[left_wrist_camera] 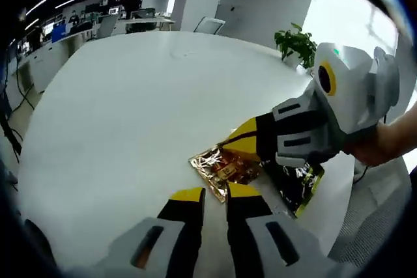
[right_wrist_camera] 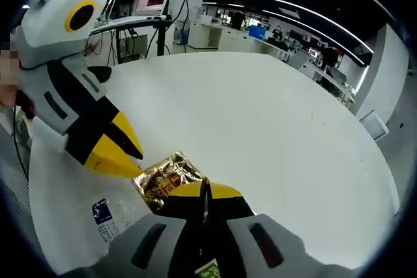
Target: Arrange the skincare products in the storage area until every visible bottle or jar stands upright without overlapping.
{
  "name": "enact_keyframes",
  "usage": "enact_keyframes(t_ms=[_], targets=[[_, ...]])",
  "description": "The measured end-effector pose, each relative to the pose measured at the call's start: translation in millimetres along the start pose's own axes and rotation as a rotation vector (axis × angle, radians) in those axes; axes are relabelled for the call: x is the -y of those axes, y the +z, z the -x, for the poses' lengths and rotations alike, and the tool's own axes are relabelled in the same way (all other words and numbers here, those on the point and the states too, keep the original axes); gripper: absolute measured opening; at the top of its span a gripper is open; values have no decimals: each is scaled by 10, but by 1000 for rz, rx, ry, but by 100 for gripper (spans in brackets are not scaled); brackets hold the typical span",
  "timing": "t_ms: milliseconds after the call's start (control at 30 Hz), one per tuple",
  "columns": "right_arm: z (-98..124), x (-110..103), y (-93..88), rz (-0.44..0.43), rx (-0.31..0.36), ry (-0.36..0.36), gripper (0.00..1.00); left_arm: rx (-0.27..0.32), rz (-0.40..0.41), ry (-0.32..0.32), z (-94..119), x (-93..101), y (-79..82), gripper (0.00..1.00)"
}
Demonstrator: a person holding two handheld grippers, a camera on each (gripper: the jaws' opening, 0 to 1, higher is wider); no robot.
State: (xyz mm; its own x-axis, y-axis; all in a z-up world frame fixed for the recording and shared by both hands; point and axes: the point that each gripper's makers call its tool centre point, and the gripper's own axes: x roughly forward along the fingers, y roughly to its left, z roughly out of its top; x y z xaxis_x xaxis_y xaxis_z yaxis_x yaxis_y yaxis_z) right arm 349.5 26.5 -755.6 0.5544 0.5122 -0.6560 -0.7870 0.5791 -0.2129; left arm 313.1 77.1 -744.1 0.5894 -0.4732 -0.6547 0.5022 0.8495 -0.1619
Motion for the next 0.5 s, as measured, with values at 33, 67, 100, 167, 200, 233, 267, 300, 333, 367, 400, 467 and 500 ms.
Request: enact_keyframes(t_ms=[33, 67, 100, 167, 200, 233, 267, 300, 333, 367, 400, 467, 500], targets=[[0, 2, -1, -2, -1, -1, 1, 12, -34, 1, -8, 17, 53, 13], [-3, 3, 0, -4, 0, -2, 1, 21, -56, 1, -22, 20, 85, 14], [-5, 5, 3, -7, 1, -4, 1, 26, -77, -8, -45, 44, 109, 14], [-8, 4, 4, -12, 1, -7, 1, 18, -115, -25, -106, 86, 113, 18], [-7, -2, 3, -16, 0, -6, 1, 14, -163, -25, -155, 119, 124, 20], [-6, -2, 2, -17, 0, -6, 1, 11, -192, -33, -187, 152, 126, 21], [-11, -4, -2, -18, -2, -7, 1, -7, -241, -35, -245, 160, 103, 22], [-11, -7, -7, -22, -3, -6, 2, -18, -265, -27, -278, 146, 89, 22], [-9, -9, -10, -23, -4, -6, 2, -34, -297, -24, -317, 153, 69, 22], [-7, -15, -11, -20, -4, -4, 2, -42, -317, -17, -338, 153, 60, 23], [-5, -29, -6, -16, -1, 4, 2, -47, -344, -4, -363, 134, 60, 25], [-8, -31, -5, -10, -1, 6, 2, -58, -357, -15, -402, 148, 27, 25], [-3, -20, -21, 1, -10, -2, 3, -54, -356, -13, -402, 141, 32, 25]])
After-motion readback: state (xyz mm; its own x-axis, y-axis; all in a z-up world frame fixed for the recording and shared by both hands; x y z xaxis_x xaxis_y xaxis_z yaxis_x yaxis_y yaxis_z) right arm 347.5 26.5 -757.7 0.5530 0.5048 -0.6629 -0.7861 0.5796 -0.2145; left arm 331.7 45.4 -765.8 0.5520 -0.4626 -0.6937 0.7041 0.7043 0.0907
